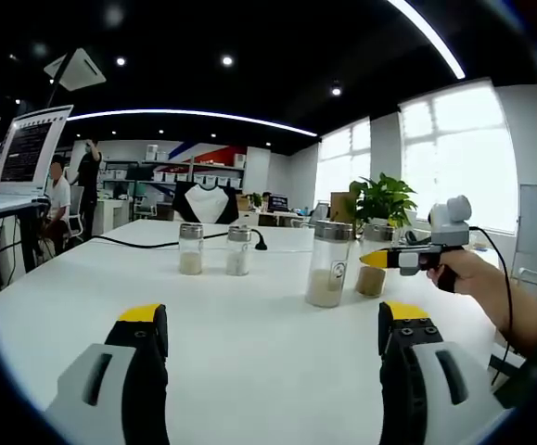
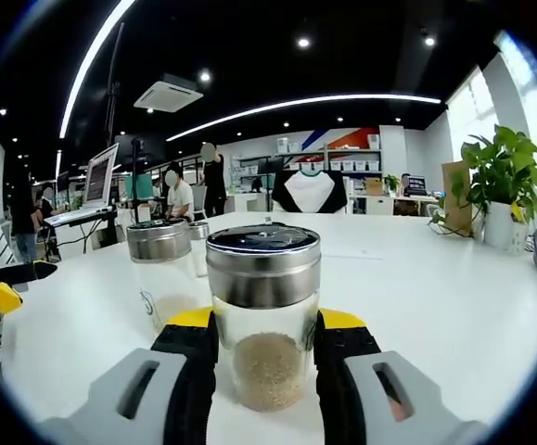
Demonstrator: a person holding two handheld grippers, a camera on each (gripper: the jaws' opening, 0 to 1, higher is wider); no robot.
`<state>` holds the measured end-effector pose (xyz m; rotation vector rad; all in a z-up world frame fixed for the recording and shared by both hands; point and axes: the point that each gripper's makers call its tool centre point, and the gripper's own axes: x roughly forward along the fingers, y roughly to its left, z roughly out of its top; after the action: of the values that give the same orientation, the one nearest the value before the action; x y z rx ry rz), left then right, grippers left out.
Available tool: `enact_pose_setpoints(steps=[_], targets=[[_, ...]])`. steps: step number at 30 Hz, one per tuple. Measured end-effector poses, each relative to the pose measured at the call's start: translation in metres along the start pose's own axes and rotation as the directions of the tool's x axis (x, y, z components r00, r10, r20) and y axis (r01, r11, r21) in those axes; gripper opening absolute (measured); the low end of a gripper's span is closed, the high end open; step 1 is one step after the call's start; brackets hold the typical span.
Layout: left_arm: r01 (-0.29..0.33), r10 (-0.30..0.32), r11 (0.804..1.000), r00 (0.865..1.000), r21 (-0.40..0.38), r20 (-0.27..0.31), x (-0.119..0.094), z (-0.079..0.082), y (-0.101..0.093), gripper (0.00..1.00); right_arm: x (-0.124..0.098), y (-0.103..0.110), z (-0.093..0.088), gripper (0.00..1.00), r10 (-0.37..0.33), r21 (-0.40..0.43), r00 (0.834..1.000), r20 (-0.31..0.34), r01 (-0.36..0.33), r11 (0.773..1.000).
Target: Rotate the seasoning bottle until the label or dispensing opening points toward the visible target arrow and the bottle remains upright within the marked orientation range
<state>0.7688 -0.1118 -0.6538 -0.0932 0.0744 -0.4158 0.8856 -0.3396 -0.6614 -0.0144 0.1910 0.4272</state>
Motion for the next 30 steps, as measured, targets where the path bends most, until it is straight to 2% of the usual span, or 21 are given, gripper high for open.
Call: enact_pose_setpoints(steps=[18,30], targets=[[-0.004,0.004,1.000,1.000,-0.007,-0.001,-0.0017,-0.0012,0.0009,0.99,0.0009,-0.0019,0.0000,0.39,-0.063,0.013,0.998,-0.012,0.063,0.998],[-0.016,0.016,1.000,1.000,-0.004,0.000,-0.0054,-0.0018,0.0023,0.99,0.0015,-0.0022,0.0001,0.40,-0.059,0.017,0.998,-0.016,0.060,0.998]])
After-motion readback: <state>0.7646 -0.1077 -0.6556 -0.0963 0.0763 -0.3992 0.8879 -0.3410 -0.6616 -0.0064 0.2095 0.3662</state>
